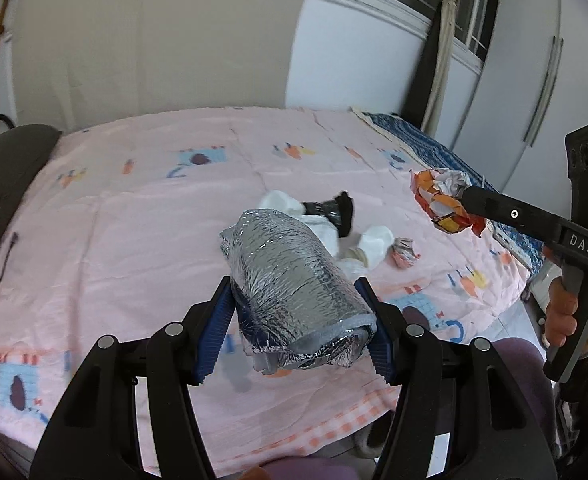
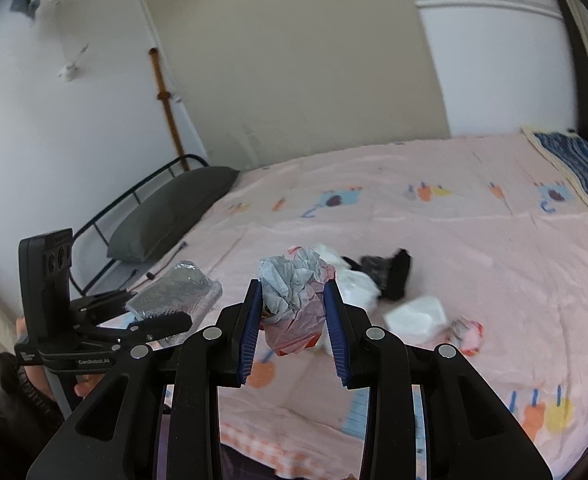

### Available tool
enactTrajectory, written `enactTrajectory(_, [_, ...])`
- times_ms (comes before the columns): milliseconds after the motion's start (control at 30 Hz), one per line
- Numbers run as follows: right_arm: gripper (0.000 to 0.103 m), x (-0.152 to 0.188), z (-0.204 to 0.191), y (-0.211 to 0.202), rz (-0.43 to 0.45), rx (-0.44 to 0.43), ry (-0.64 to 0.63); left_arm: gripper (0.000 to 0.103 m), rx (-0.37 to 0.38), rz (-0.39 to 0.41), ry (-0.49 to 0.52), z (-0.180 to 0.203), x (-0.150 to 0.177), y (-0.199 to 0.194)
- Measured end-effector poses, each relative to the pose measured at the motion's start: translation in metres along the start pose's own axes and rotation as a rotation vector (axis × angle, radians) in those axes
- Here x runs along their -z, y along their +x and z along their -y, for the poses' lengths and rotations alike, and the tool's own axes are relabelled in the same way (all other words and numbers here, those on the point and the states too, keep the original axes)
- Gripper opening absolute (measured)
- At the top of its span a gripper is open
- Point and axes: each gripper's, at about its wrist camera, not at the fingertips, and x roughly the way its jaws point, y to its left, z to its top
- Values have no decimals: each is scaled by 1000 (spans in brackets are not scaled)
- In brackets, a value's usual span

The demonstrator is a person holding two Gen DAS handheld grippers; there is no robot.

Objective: Collect trash
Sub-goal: 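Carry the foil roll and paper ball down over the black trash bag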

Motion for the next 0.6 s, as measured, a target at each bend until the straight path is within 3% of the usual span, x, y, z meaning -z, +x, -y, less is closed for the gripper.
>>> enactTrajectory(267, [30, -11, -66, 26, -17, -71, -62, 61, -49, 20, -43, -47, 16, -41])
enactTrajectory(600, [30, 4, -151, 77, -119, -188, -170, 61, -142, -1, -71, -108, 62, -87])
